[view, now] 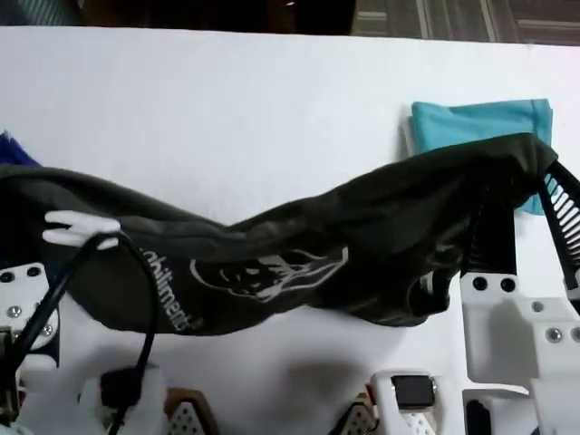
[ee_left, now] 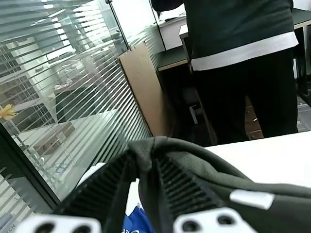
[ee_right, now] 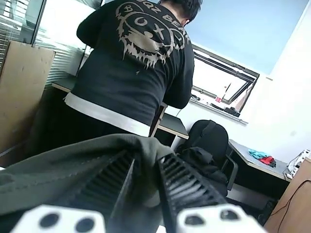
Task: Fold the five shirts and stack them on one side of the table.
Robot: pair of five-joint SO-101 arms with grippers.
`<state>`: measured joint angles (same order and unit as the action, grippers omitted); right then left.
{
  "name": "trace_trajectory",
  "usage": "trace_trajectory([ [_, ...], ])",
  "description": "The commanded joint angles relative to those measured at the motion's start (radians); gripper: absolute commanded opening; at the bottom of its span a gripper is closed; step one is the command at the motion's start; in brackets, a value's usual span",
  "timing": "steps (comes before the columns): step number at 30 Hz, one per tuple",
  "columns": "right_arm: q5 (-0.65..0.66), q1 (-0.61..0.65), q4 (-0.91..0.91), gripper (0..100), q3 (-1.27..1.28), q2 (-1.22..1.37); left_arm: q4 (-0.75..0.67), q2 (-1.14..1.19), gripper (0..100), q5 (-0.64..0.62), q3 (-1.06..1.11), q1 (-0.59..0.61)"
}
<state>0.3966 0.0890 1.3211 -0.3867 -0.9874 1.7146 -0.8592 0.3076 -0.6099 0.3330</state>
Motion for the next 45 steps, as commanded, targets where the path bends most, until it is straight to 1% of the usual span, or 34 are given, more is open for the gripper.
trace_trajectory([
  [1, -0.008, -0.013, 0.018, 1.8, -0.068, 0.027, 0.003, 0.003, 2, -0.009, -0.031, -0.006],
  [4, -0.008, -0.013, 0.045, 1.8, -0.152, 0.03, 0.038, 0.005, 2, -0.009, -0.047, -0.006],
  [7, -0.008, -0.013, 0.068, 1.8, -0.229, 0.036, 0.04, 0.005, 2, -0.009, -0.05, -0.006],
  [11, -0.006, -0.013, 0.073, 1.8, -0.27, 0.036, 0.035, 0.005, 2, -0.009, -0.048, -0.006],
  [18, 0.0, -0.013, 0.067, 1.8, -0.272, 0.036, 0.049, 0.005, 2, -0.011, -0.038, -0.006],
  [25, 0.0, -0.013, 0.07, 1.8, -0.272, 0.036, 0.061, -0.037, 2, -0.011, 0.143, -0.006],
  [39, -0.006, -0.013, 0.074, 1.8, -0.272, 0.027, 0.057, -0.193, 2, -0.003, 0.154, -0.002],
  [42, -0.008, -0.012, 0.074, 1.8, -0.258, 0.041, 0.057, -0.183, 2, -0.003, 0.16, -0.002],
  [45, -0.008, -0.007, 0.067, 1.8, -0.18, 0.073, 0.029, -0.121, 2, -0.003, 0.225, -0.002],
])
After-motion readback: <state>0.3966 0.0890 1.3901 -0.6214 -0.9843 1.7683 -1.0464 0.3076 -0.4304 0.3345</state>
